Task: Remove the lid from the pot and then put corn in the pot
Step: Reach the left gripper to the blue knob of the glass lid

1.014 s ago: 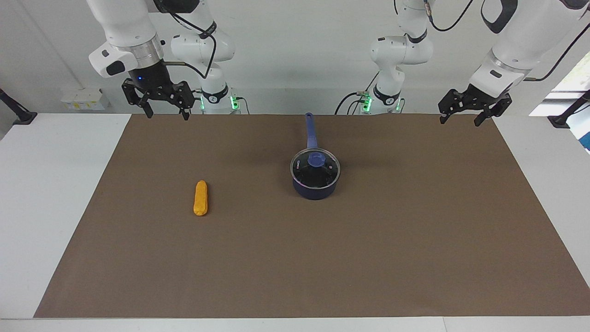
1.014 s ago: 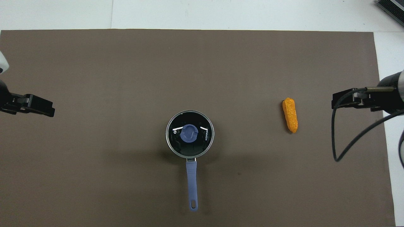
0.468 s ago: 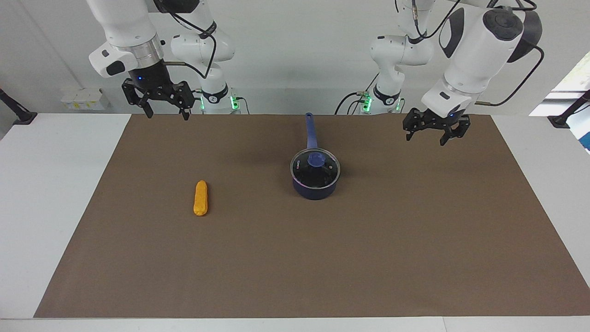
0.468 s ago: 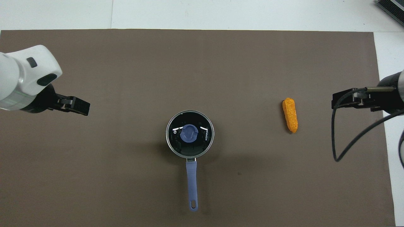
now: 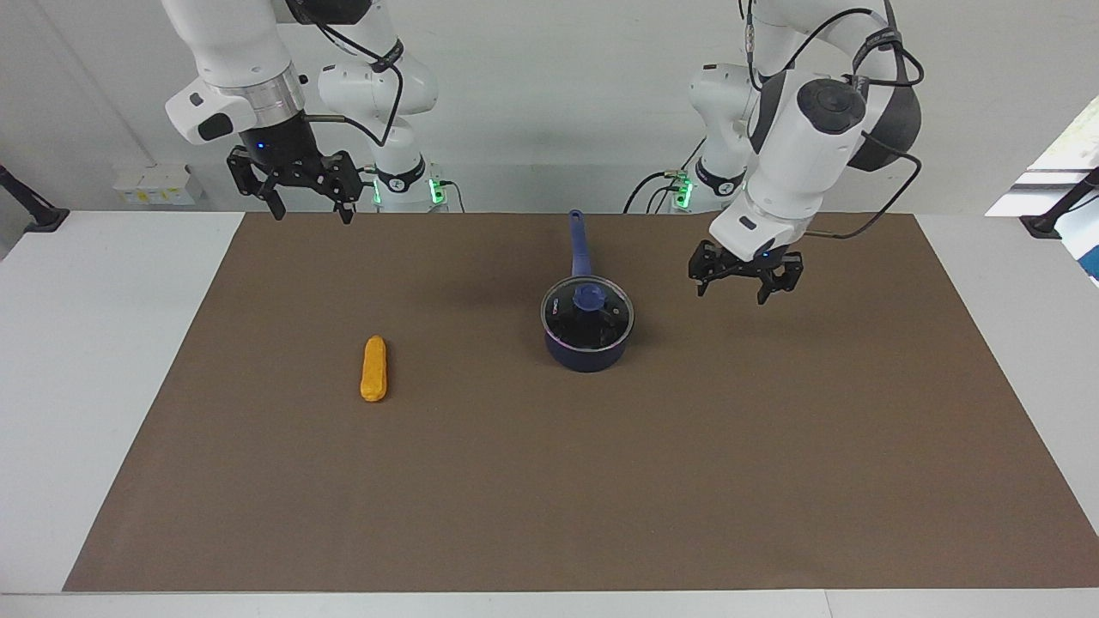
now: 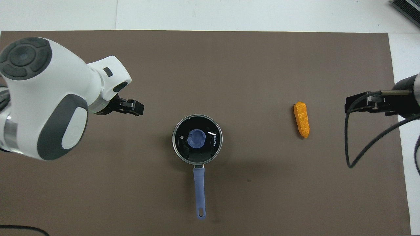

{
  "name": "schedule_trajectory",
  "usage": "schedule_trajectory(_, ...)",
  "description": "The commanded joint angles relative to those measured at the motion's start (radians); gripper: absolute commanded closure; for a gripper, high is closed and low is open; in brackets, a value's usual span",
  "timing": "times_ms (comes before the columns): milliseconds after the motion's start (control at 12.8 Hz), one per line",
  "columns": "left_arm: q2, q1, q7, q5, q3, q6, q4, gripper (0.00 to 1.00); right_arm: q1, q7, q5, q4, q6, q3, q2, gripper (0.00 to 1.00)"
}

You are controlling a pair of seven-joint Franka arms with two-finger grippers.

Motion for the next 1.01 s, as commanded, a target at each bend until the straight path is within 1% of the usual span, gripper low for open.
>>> schedule_trajectory(0, 0.039, -0.091, -0.111, -0.008, 0.018, 0.082, -0.025, 0.00, -0.007, -0.009, 0.016, 0.013, -0.009, 0.003, 0.005, 0.00)
schedule_trajectory(156, 0.058, -0.132, -0.183, -0.008, 0.018, 0.139, -0.036, 0.00, -0.007, -0.009, 0.016, 0.013, -0.009, 0.003, 0.005, 0.00)
schedule_trajectory(546, 0.103, -0.292, -0.414, 0.005, 0.020, 0.191, -0.035, 0.00, -0.009, -0.009, 0.016, 0.002, 0.005, 0.002, 0.001, 0.00)
schedule_trajectory(702, 0.119, -0.321, -0.439, 0.006, 0.020, 0.200, -0.043, 0.00, -0.009, -0.007, 0.016, -0.038, 0.086, 0.002, -0.009, 0.00)
schedule_trajectory(858, 0.103, -0.323, -0.436, 0.006, 0.020, 0.241, -0.104, 0.00, -0.009, -0.007, 0.016, -0.072, 0.126, 0.002, -0.008, 0.00)
schedule_trajectory(936, 0.095, -0.324, -0.439, 0.008, 0.020, 0.264, -0.130, 0.00, -0.009, -0.009, 0.016, -0.104, 0.165, 0.002, -0.006, 0.00)
